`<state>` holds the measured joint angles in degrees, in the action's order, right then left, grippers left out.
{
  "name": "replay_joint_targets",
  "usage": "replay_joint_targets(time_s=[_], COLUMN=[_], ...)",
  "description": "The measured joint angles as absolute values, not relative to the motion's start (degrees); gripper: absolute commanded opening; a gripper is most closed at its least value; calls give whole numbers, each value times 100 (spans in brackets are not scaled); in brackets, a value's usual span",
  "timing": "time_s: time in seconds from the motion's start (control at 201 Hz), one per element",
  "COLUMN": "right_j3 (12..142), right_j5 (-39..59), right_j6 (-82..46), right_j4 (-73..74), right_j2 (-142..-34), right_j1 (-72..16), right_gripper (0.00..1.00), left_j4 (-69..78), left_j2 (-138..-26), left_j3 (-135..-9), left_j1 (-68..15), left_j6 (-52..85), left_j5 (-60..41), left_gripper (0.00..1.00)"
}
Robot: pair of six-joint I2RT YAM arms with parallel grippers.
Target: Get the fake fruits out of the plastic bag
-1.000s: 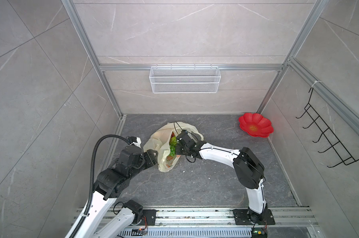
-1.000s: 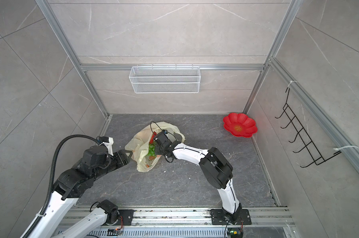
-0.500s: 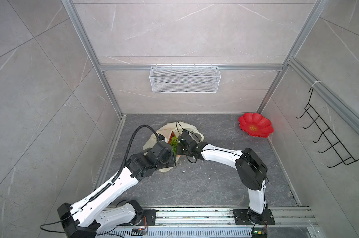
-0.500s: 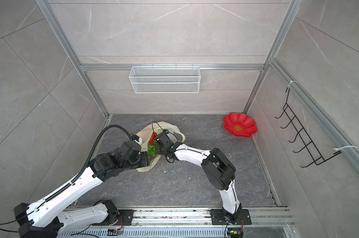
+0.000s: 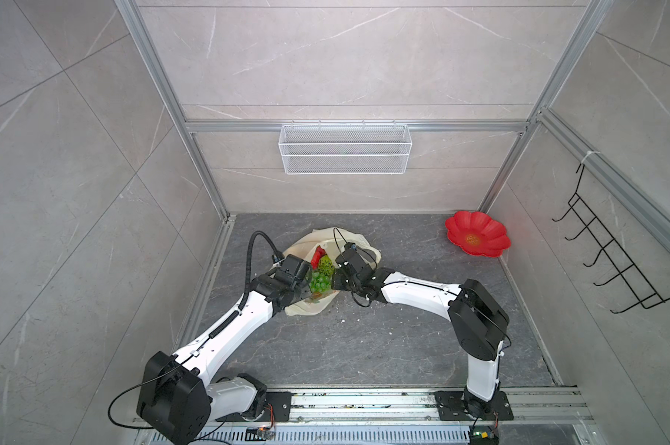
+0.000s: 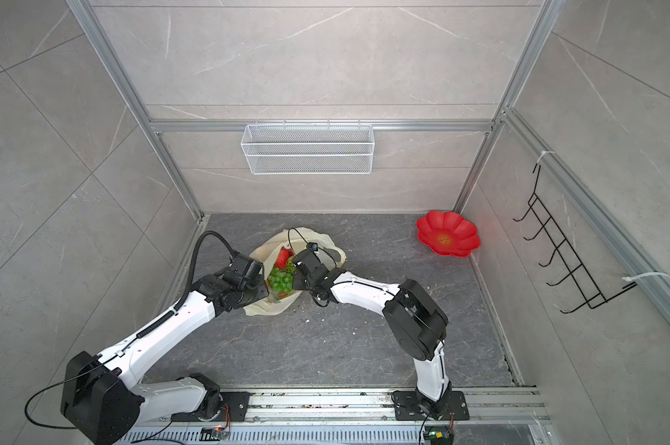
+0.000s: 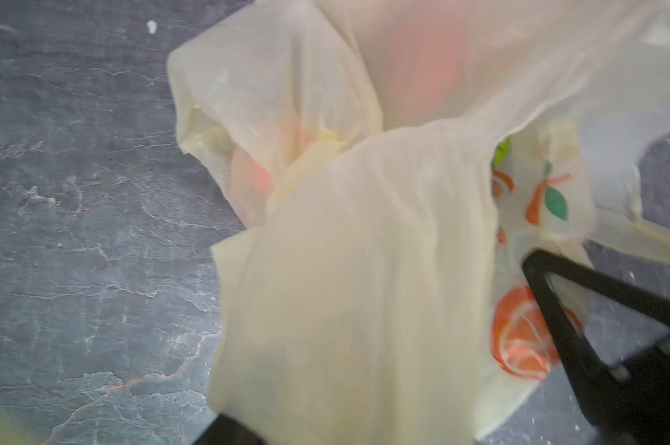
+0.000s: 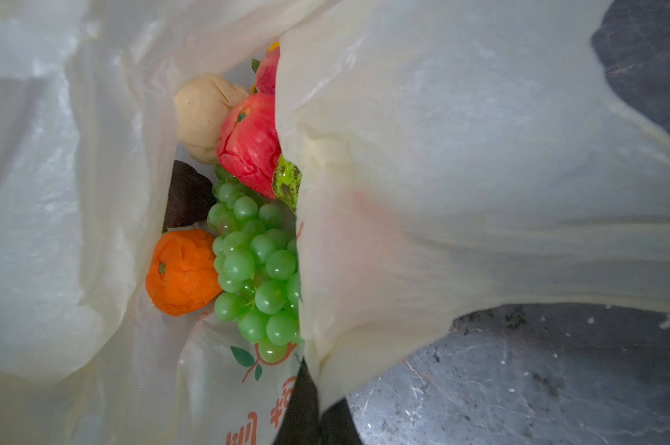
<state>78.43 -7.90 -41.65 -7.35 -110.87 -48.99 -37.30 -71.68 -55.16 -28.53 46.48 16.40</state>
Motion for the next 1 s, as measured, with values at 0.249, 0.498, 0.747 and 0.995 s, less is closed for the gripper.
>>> replay_joint_targets(time_s=[0.249,0.498,0.747,0.995], right_j3=[7706,7609,7450,7806], right_j5=[-788,-790,-934,-980], right_j6=[-4252,-4270,-4270,-4176], right_j4=[-609,-554,-504,-598], right_j2=[-11087,-11087,-11089,-11581], right_j1=[-5085,-5164,-5164,-4995], right_gripper=[5,5,4,3], left_j4=[-3234,-3343,-3385,-2904], left_j2=[-8361,-9618,-10127,-9581], left_j3=[-5975,-6866,-7240,-6785], left_j1=[-2408,-2351,-1979,-904], left_j6=[4230,3900,3754,3771], left_j5=[1546,1824,1979,1181], left_gripper=[81,93,45,8])
